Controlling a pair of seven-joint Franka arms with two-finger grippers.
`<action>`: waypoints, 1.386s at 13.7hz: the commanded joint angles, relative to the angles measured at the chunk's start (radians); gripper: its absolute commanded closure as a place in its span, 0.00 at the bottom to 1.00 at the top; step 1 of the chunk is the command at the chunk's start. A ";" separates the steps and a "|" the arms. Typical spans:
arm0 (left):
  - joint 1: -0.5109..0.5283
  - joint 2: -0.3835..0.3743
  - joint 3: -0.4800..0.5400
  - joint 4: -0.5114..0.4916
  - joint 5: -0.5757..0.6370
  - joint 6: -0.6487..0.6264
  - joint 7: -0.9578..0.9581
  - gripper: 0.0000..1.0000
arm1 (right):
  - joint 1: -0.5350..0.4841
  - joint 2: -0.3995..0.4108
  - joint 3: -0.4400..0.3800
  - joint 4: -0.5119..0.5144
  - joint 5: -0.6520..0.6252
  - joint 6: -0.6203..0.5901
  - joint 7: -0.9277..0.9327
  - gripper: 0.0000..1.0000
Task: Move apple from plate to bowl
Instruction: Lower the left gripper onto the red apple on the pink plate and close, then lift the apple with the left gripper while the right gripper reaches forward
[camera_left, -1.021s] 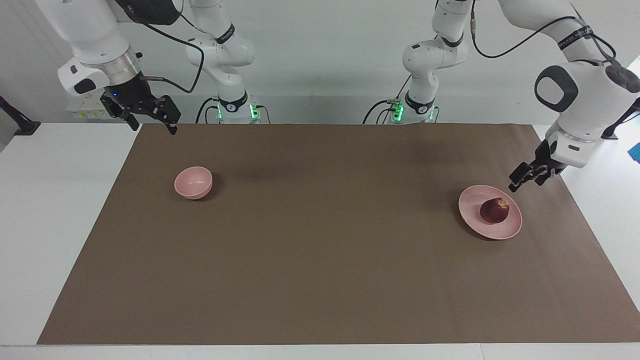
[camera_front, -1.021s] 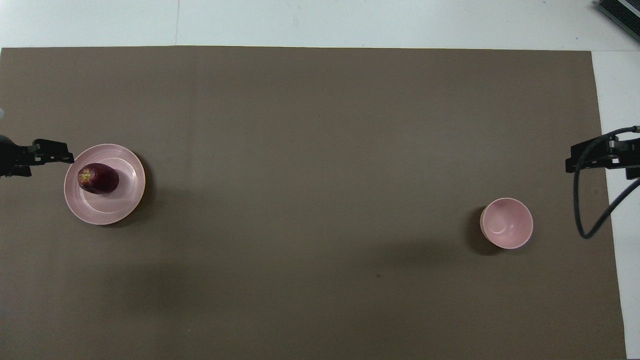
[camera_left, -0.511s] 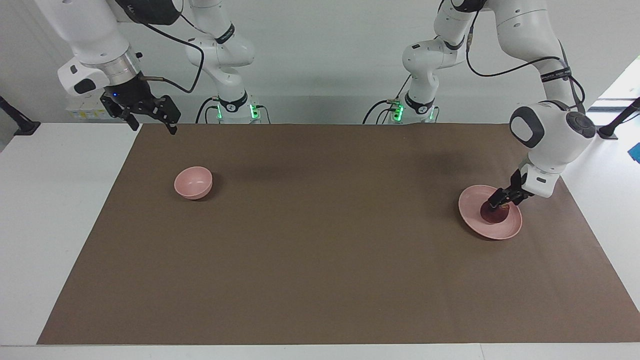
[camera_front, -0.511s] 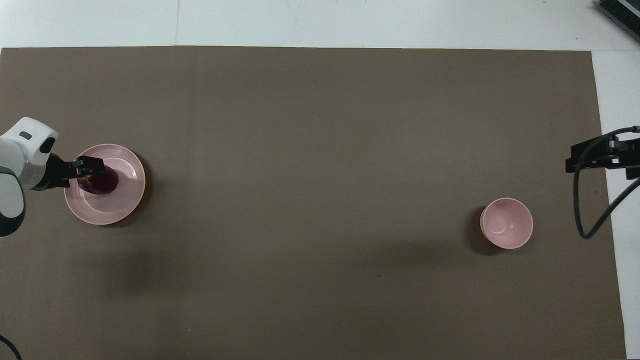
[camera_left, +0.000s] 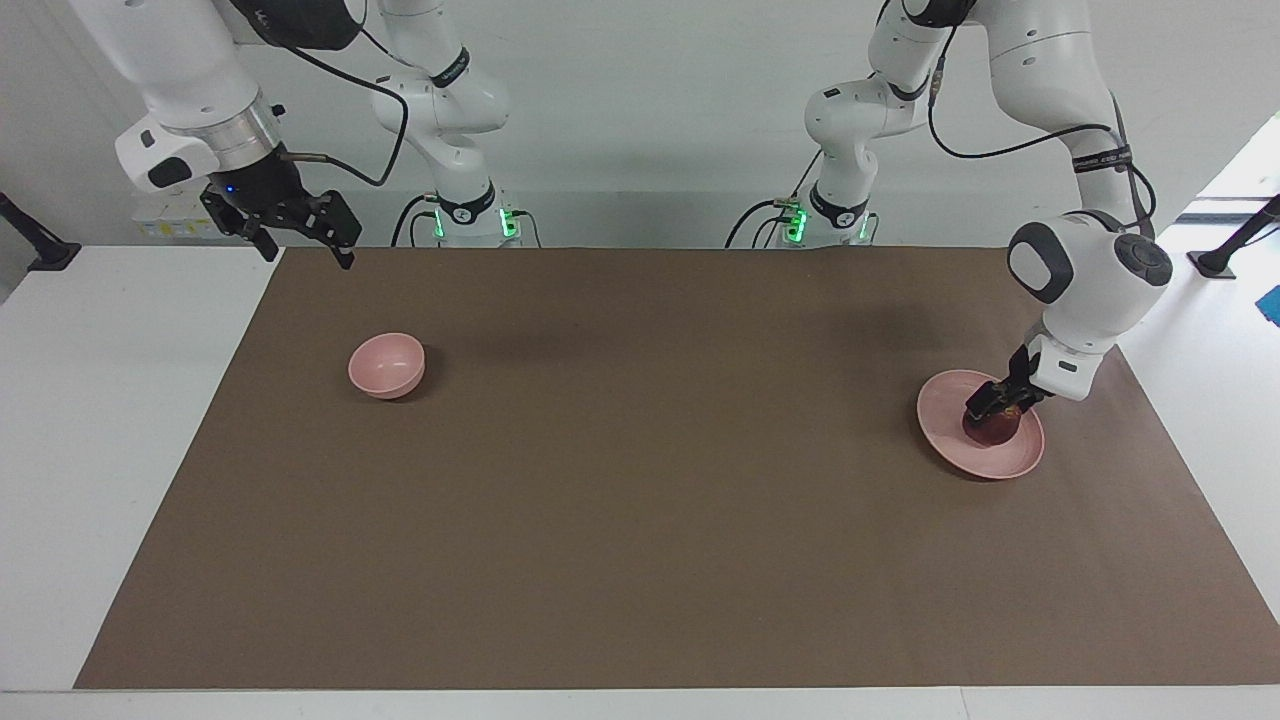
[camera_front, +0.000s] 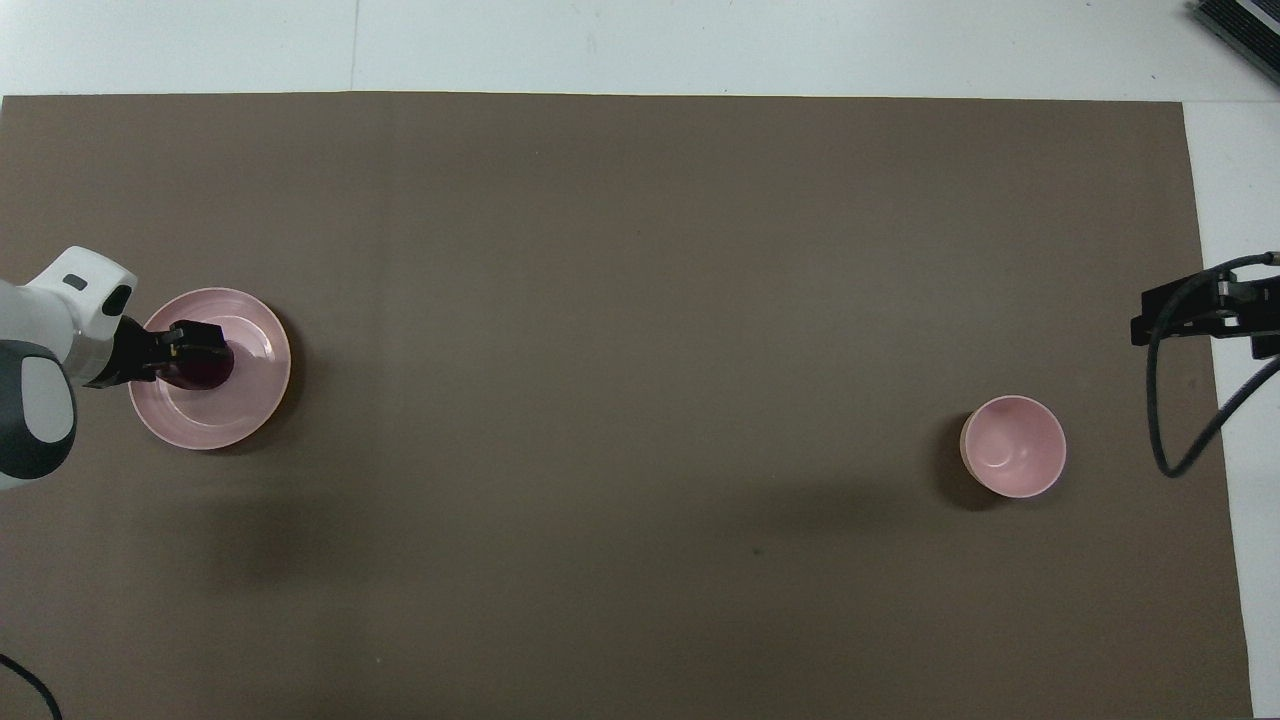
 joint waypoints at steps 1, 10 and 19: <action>-0.009 0.005 0.004 -0.020 -0.006 0.045 -0.008 0.00 | -0.011 -0.002 0.006 0.006 0.012 -0.011 -0.020 0.00; -0.026 0.021 0.006 -0.012 -0.005 0.040 0.003 1.00 | -0.011 -0.004 0.006 0.006 0.012 -0.011 -0.022 0.00; -0.013 -0.016 0.001 0.229 -0.072 -0.282 0.015 1.00 | -0.011 -0.004 0.006 0.006 0.012 -0.011 -0.020 0.00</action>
